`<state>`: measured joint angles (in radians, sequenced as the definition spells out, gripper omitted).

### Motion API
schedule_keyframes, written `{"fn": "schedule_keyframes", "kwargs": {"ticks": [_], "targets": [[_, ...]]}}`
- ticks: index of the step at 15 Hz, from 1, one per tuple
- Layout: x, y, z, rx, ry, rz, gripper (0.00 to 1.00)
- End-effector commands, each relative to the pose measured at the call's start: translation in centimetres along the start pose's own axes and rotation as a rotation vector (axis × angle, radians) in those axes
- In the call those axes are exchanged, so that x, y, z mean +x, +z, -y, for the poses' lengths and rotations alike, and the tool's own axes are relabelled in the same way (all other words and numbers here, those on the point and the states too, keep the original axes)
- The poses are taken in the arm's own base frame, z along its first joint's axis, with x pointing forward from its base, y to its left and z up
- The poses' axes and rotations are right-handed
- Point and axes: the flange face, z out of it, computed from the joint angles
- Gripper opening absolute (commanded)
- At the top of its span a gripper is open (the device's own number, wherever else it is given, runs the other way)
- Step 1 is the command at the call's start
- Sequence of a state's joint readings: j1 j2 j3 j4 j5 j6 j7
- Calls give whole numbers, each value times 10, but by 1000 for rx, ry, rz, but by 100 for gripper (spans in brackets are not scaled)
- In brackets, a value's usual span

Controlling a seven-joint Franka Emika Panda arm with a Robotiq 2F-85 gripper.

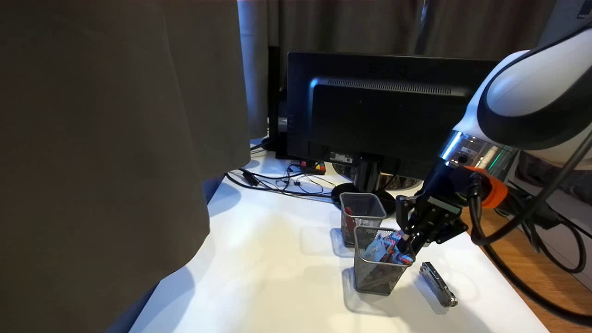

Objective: Pick up the patterned rectangular object from the gray pen holder and put it on the table

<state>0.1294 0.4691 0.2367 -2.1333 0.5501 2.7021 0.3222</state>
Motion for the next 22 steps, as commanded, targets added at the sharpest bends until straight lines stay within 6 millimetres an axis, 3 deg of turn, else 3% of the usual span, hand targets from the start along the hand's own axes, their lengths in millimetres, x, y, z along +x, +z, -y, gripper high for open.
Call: {"fn": "schedule_keyframes", "kwargs": {"ticks": [1, 5, 12, 13, 14, 15, 19, 22], "targets": [[-1, -8, 6, 22, -6, -1, 5], [-8, -17, 14, 14, -44, 29, 5], [-11, -6, 13, -40, -51, 128, 5], [-11, -6, 13, -44, -49, 136, 38], [-11, -6, 12, -47, -48, 143, 46], [-11, -6, 11, -52, -48, 145, 12], [-10, -7, 8, -69, -48, 151, 0], [-11, -10, 9, -82, -51, 165, 4]]}}
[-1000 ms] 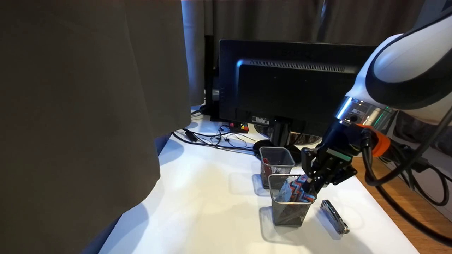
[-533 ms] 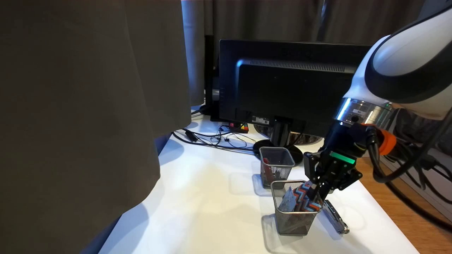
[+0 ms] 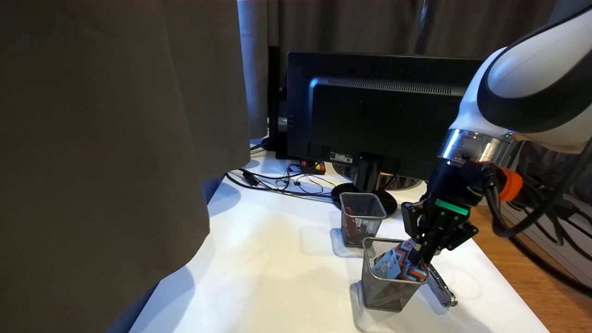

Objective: Pick up the patterned rectangular object from the gray pen holder and put it on the table

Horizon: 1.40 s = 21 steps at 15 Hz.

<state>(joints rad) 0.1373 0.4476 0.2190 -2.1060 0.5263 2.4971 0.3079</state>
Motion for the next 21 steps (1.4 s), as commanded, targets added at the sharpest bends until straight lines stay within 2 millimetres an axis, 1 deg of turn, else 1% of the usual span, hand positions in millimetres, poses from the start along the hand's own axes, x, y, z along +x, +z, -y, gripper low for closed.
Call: {"fn": "schedule_keyframes", "kwargs": {"ticks": [1, 3, 5, 10, 12, 13, 16, 18, 19, 20, 21], "targets": [[-2, -8, 5, -33, -11, 13, 3], [-5, -17, 8, -22, -31, -7, 4], [-9, -35, 12, -11, -56, -28, 4], [-17, -93, 27, 34, -126, -81, 4], [-16, -109, 34, 41, -147, -89, 4], [-15, -112, 38, 42, -155, -75, 4], [-21, -125, 42, 46, -178, -73, 4], [-24, -134, 49, 57, -243, -139, 4], [-22, -136, 54, 71, -272, -180, 4], [-15, -132, 57, 96, -278, -182, 4], [-18, -129, 50, 74, -237, -150, 15]]}}
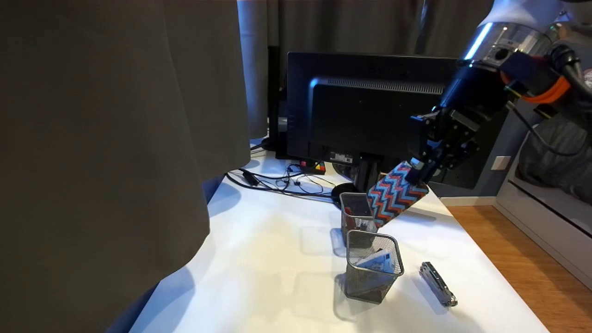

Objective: Pick up the patterned rectangular object from the gray pen holder and put it on the table

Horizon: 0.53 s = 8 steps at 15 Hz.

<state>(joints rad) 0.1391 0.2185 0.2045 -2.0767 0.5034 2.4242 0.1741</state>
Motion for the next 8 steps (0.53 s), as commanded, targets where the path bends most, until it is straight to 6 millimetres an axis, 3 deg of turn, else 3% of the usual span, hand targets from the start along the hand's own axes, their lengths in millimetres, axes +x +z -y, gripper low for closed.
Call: {"fn": "schedule_keyframes", "kwargs": {"ticks": [1, 2, 3, 4, 8], "targets": [[1, -1, 2, 3, -15, -13, 15], [1, -1, 3, 4, -22, -17, 15], [1, 0, 3, 4, -25, -18, 4], [0, 0, -4, 16, -3, -30, 4], [-13, -17, -59, -7, 179, -210, 4]]}}
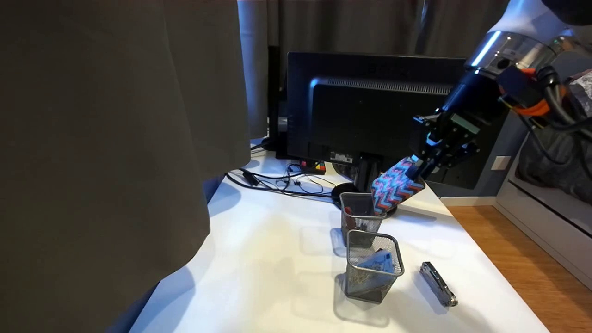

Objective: Pick up the patterned rectangular object from the gray pen holder and put it on the table

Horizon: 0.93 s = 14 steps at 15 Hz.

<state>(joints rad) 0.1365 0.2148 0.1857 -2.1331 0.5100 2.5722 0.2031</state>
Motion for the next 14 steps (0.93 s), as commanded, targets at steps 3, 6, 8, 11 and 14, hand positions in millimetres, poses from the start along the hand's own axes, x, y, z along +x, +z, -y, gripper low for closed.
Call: {"fn": "schedule_keyframes", "kwargs": {"ticks": [3, 6, 8, 11, 14], "targets": [[-32, -15, -81, -50, 246, -175, 4], [-24, -4, -88, -54, 265, -170, 15], [-35, -2, -102, -56, 311, -184, 4], [-30, -9, -117, -5, 224, -60, 4], [-23, -13, -150, 33, 131, 27, 4]]}}
